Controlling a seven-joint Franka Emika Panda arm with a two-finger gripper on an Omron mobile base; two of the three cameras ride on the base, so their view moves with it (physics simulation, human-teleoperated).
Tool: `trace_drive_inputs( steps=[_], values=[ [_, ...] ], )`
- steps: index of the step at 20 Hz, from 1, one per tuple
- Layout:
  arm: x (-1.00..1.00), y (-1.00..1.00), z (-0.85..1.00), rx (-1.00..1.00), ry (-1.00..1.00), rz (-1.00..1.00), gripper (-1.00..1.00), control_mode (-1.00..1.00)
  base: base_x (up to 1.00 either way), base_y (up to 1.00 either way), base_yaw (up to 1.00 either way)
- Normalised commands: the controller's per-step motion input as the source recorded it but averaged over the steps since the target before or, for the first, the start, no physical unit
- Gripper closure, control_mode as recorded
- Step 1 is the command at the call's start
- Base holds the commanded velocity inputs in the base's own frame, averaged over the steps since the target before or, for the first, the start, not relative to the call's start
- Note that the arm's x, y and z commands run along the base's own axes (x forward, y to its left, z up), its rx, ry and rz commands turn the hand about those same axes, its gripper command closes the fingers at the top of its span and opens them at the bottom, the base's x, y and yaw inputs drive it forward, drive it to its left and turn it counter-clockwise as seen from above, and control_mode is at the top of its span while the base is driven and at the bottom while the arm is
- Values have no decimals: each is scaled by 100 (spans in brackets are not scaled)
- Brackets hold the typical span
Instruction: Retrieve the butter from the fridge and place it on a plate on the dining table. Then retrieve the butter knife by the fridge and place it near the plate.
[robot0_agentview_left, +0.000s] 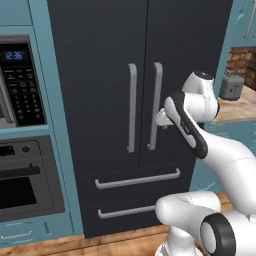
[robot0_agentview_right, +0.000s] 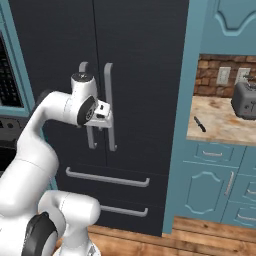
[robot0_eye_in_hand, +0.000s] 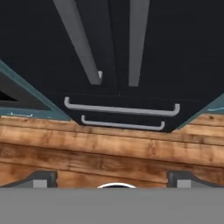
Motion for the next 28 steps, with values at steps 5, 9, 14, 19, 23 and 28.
trace_drive_inputs(
  steps=[5,9,14,19,23,28],
  values=[
    [80,0,0,3,-2,0,-100,-100,0,0,0],
    [42,-9,0,1,-1,0,-100,-100,0,0,0],
    [49,-8,-9,0,-14,0,-100,-100,0,0,0],
    [52,0,-25,0,-18,0,-100,-100,0,0,0],
    [50,0,-10,0,-8,0,-100,-100,0,0,0],
    [60,0,-10,0,0,0,-100,-100,0,0,0]
  ],
)
